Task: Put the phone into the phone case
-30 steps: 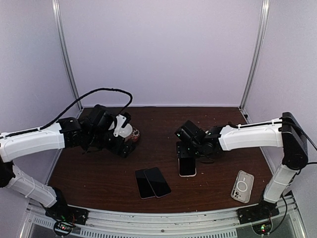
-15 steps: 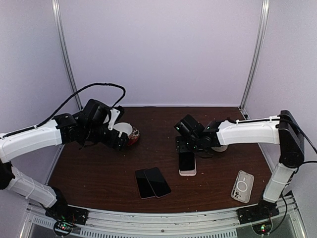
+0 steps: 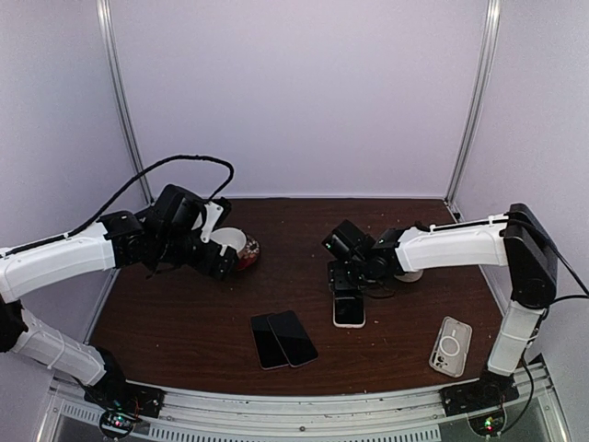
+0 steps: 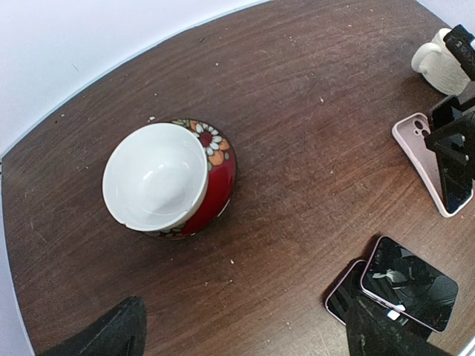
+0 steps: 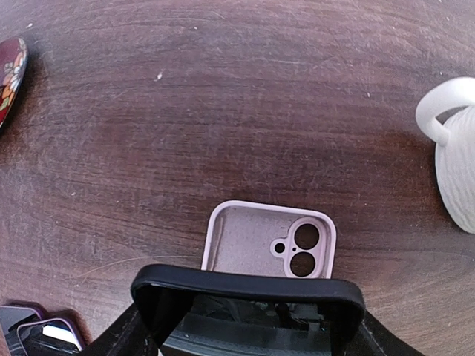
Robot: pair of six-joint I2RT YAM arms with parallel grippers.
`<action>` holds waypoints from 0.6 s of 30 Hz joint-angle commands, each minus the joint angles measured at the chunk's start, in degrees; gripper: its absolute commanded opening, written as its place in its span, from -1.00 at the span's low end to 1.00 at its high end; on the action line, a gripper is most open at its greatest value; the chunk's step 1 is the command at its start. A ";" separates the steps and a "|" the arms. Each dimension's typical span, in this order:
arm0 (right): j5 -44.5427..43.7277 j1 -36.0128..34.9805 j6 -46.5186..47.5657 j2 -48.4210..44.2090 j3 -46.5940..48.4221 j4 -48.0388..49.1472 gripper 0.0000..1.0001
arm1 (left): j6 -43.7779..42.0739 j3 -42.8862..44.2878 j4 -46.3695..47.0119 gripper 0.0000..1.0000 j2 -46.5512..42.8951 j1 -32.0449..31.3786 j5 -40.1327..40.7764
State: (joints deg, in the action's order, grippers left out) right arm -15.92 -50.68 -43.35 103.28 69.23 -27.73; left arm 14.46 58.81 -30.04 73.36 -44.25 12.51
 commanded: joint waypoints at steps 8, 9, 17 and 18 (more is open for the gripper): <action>0.57 0.27 -1.76 0.15 -0.57 -5.06 -0.77 | -0.58 -0.53 1.51 0.95 -0.21 0.83 -0.08; 0.69 0.31 -1.83 0.51 -0.44 -5.20 -0.58 | -0.57 -0.49 1.51 0.95 -0.16 0.90 -0.16; 0.34 1.00 -1.91 3.54 0.71 -6.08 0.12 | -0.54 -0.60 1.48 0.95 -0.42 1.26 -0.30; 0.18 1.06 -1.91 3.50 0.50 -6.04 0.17 | -0.60 -0.62 1.56 0.95 -0.49 1.27 -0.22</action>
State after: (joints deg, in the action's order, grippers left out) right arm -15.29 -49.82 -45.45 105.10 70.13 -29.15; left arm 14.44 58.78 -30.04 73.36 -43.53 12.40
